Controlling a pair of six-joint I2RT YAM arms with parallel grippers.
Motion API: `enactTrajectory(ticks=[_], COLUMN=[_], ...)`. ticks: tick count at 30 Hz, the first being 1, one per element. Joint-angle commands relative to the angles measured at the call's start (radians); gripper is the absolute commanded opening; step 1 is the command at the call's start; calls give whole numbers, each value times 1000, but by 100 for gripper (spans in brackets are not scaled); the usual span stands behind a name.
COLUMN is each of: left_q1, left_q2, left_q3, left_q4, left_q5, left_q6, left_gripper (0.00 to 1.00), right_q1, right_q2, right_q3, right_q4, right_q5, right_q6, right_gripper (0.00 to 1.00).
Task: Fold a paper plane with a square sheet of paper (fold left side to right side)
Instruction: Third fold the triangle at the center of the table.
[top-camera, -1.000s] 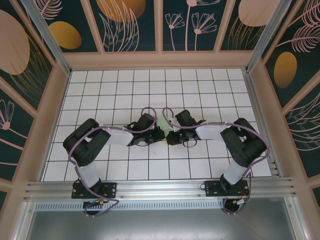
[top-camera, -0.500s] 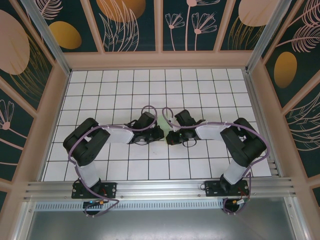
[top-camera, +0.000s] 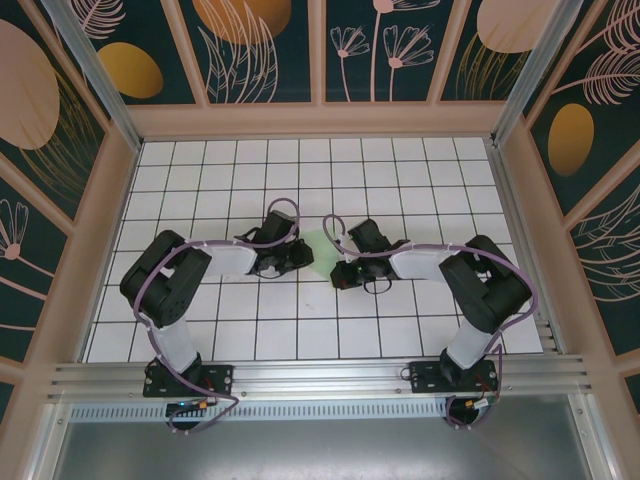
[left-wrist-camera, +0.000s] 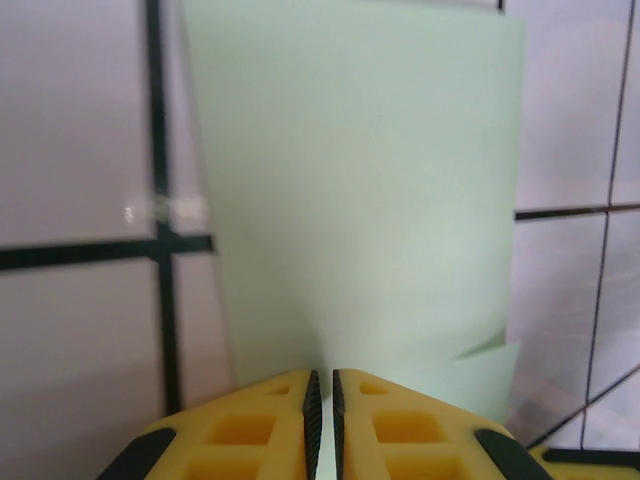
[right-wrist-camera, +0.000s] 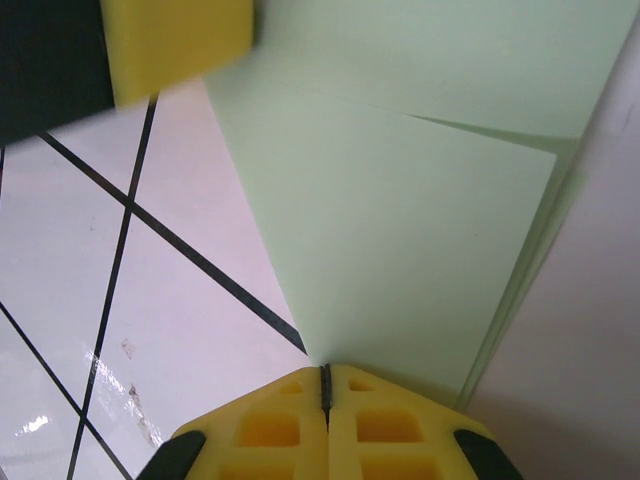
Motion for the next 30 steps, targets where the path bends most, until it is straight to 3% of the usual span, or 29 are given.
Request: enactTrajectory(ticks=[1, 6, 10, 15, 20, 30], left_q1=[62, 63, 60, -1, -96, -118], left_q2=[34, -27, -166, -252, -180, -13], left_q3=[21, 44, -13, -61, -47, 7], left_q4=[-141, -174, -137, -89, -2, 55], left_q5=[-165, -166, -113, -50, -5, 16], left_q6=[76, 92, 79, 43, -12, -30], left_gripper=[18, 18, 18, 18, 17, 17], right_q1=[4, 5, 4, 4, 4, 6], right_q2=[46, 45, 43, 42, 42, 35], right_q3=[-32, -30, -26, -17, -18, -12], right_q4=[-128, -125, -126, -127, -128, -126], right_q5=[65, 64, 69, 76, 81, 81], right_q6=[3, 4, 4, 5, 7, 12], right_gripper=[7, 7, 7, 8, 8, 8])
